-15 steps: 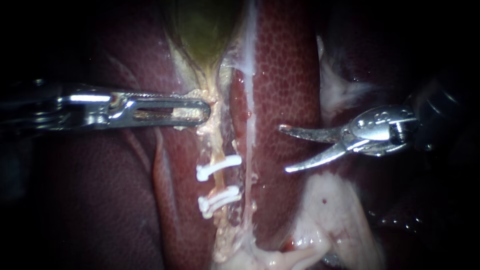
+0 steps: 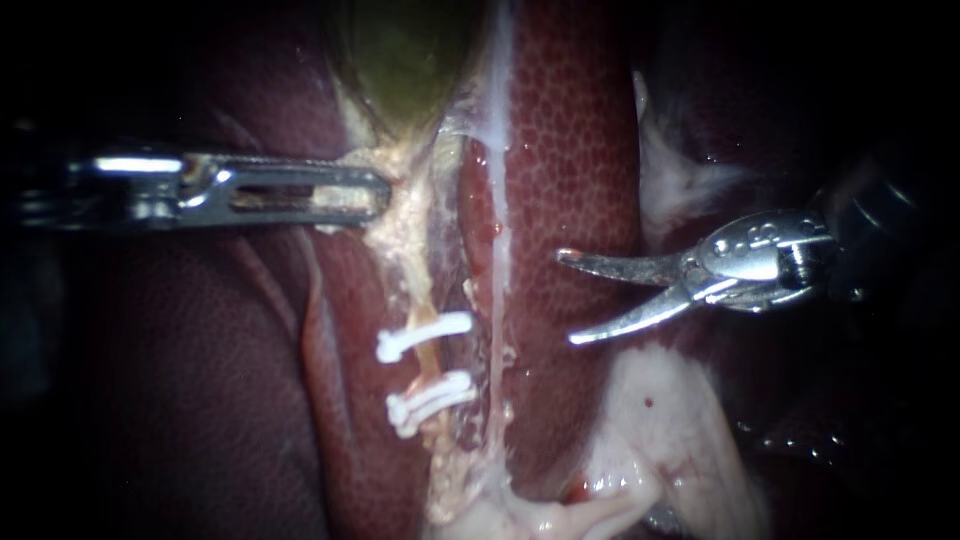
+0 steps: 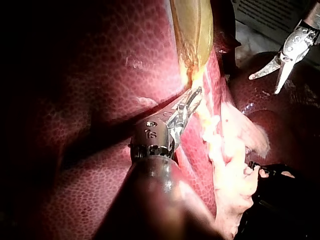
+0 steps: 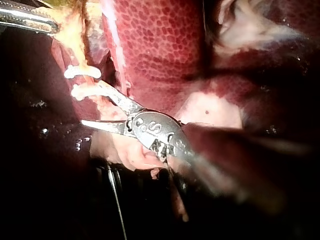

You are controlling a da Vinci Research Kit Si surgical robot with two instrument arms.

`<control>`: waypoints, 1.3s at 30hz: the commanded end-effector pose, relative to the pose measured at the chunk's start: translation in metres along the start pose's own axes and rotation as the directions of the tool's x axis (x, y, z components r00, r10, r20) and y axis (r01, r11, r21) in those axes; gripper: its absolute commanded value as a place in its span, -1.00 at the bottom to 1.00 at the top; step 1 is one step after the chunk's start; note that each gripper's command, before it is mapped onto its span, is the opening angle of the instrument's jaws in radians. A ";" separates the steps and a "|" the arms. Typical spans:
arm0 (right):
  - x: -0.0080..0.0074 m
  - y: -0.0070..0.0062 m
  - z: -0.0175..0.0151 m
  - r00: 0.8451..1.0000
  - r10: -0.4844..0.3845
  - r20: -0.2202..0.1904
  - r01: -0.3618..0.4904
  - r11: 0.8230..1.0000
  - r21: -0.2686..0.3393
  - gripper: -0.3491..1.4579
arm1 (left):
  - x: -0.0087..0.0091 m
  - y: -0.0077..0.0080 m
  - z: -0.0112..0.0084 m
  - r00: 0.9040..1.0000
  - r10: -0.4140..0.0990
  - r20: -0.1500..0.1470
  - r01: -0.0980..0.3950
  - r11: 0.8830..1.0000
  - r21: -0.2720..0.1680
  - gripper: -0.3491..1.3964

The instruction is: Go to the cutting position left tube

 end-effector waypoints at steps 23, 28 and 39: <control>-0.0025 0.0001 0.0048 1.000 -0.021 -0.002 0.021 0.998 0.054 0.97 | -0.0019 -0.0002 -0.0033 0.999 -0.017 0.033 0.017 1.000 -0.004 -1.00; -0.0052 0.0003 0.0089 1.000 0.004 0.023 -0.006 0.997 0.083 0.97 | -0.0018 -0.0004 -0.0033 0.999 -0.017 0.033 0.017 1.000 -0.005 -1.00; -0.0099 0.0007 0.0165 0.997 0.050 0.064 -0.058 0.989 0.138 0.97 | -0.0017 -0.0006 -0.0032 0.999 -0.017 0.035 0.017 1.000 -0.008 -1.00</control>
